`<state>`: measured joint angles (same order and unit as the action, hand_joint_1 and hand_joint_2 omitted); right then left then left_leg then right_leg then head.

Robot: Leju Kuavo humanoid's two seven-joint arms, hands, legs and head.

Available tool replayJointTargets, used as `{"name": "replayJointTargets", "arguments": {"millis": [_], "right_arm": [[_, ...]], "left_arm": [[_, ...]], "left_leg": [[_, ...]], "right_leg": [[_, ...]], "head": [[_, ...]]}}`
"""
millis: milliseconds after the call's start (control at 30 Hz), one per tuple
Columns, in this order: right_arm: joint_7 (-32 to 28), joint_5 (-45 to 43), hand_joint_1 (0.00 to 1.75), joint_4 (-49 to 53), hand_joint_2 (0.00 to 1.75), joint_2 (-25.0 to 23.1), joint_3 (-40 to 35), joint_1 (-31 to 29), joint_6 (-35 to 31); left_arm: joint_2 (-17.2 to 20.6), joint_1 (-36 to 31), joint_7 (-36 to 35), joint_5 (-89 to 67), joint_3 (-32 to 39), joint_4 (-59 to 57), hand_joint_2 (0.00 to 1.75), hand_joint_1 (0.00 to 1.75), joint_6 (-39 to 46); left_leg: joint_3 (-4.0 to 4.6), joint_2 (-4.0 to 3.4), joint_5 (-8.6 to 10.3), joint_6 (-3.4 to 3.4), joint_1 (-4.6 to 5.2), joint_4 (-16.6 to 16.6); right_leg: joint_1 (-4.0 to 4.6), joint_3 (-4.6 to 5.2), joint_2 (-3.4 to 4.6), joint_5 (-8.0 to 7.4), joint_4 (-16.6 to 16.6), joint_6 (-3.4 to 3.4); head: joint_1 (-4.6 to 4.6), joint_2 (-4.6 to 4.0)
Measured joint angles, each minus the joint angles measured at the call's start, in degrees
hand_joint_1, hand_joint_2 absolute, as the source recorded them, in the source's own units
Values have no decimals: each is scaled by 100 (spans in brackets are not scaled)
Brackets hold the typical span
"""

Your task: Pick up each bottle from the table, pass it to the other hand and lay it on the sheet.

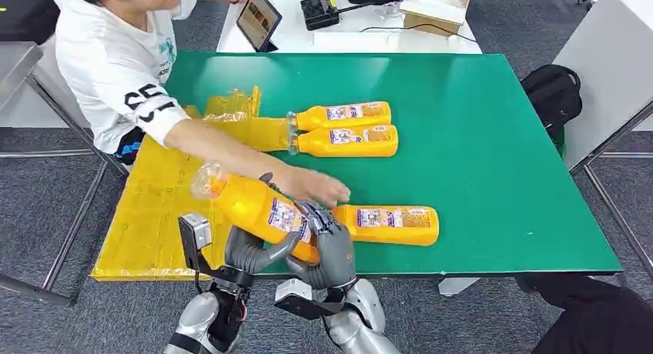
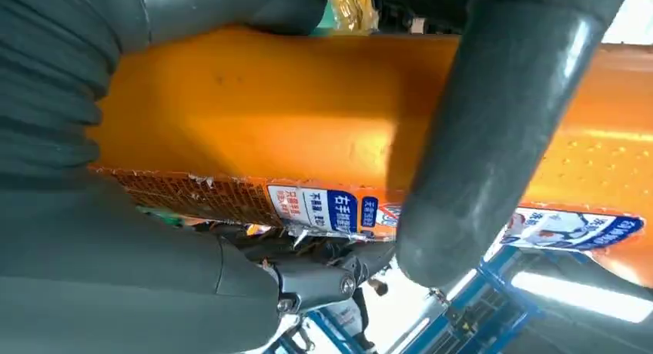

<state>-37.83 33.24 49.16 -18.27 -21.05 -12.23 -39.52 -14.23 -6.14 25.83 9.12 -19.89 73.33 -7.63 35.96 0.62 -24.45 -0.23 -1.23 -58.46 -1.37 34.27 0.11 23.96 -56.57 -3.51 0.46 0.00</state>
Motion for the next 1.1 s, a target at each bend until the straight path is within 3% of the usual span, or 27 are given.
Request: {"name": "replayJointTargets", "arguments": {"millis": [733, 767, 800, 833, 867, 1100], "right_arm": [[20, -201, 175, -253, 175, -4, -413, -132, 37], [20, -201, 175, -260, 175, -4, -413, -136, 37], [20, -203, 175, -267, 175, -4, -417, -145, 39], [20, -205, 175, -275, 175, -4, -426, -151, 46], [22, -216, 175, -284, 175, -4, -442, -156, 55], [105, -260, 175, -396, 175, -4, -599, -228, 81]], "left_arm": [[-2, 9, -2, 538, 9, -114, 175, 3, -479], [-2, 9, -4, 540, 9, -116, 175, 16, -479], [-2, 8, -2, 540, 11, -116, 175, 44, -479], [-2, 9, 2, 566, 11, -116, 175, 119, -494], [-2, 9, 11, 610, 13, -116, 175, 175, -507], [-44, 94, 103, 979, 103, -103, 175, 175, -645]], "left_leg": [[0, 0, 0, 0, 0, 0], [0, 0, 0, 0, 0, 0], [0, 0, 0, 0, 0, 0], [0, 0, 0, 0, 0, 0], [0, 0, 0, 0, 0, 0], [0, 0, 0, 0, 0, 0]], "right_leg": [[0, 0, 0, 0, 0, 0], [0, 0, 0, 0, 0, 0], [0, 0, 0, 0, 0, 0], [0, 0, 0, 0, 0, 0], [0, 0, 0, 0, 0, 0], [0, 0, 0, 0, 0, 0]], "head": [[0, 0], [0, 0], [0, 0], [0, 0], [0, 0], [0, 0]]}}
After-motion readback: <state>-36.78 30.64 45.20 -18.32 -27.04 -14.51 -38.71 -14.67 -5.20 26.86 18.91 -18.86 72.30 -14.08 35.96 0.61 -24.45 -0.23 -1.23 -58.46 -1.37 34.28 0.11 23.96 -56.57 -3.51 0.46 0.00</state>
